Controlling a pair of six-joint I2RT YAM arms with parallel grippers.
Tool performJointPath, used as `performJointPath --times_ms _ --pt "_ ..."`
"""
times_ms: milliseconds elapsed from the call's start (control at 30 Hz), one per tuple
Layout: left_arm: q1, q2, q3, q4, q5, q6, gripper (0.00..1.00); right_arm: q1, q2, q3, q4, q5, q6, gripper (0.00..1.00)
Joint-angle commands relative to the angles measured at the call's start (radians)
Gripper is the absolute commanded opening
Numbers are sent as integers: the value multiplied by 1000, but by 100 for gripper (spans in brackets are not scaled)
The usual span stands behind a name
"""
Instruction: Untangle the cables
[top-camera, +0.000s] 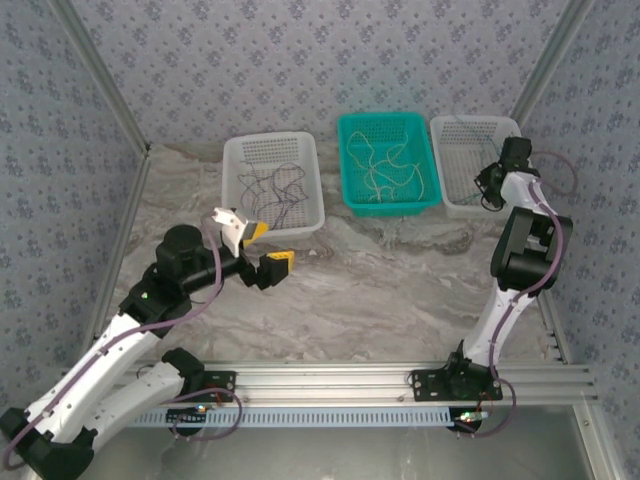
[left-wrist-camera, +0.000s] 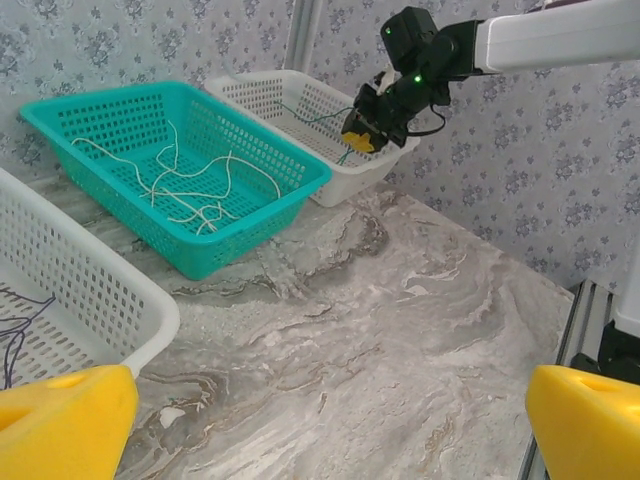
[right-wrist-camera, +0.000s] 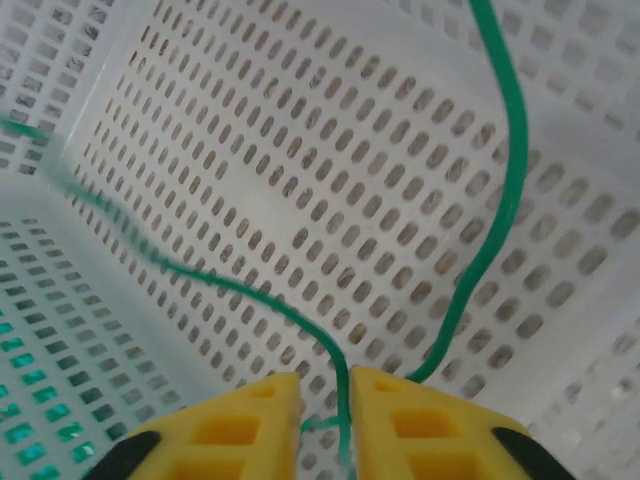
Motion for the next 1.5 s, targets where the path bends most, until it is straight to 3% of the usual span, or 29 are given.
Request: performJointPath --times_ms 0,100,233,433,500,767,900,1000,1067,1233,1367,1467 --pt "-5 -19 9 36 -21 -15 99 11 -35 44 -132 25 83 33" --pt "-6 -26 8 34 -29 -30 99 11 -89 70 -239 145 155 55" --pt "-6 -47 -4 26 -93 -63 99 8 -168 79 -274 154 132 64" --pt "-4 -79 -28 -88 -485 -157 99 52 -415 -73 -136 26 31 65" --pt "-3 -90 -48 -110 -602 -168 99 84 -536 -163 -77 25 -27 66" --pt "4 -98 -170 -36 -867 -27 100 250 -1043 -674 202 27 -340 71" --pt "10 -107 -248 61 -906 32 100 308 -1208 -926 341 128 -413 73" --pt "23 -139 -313 142 -899 62 99 331 -1297 -1124 513 169 -458 83" --pt "37 -159 -345 158 -900 68 99 341 -1318 -1230 600 208 -490 100" --pt "76 -174 -412 168 -938 69 99 336 -1180 -1309 688 296 -596 100" --pt "101 -169 -490 253 -1020 61 99 331 -931 -1317 910 298 -620 100" --pt "132 -173 -528 300 -1056 51 99 334 -771 -1240 981 288 -663 100"
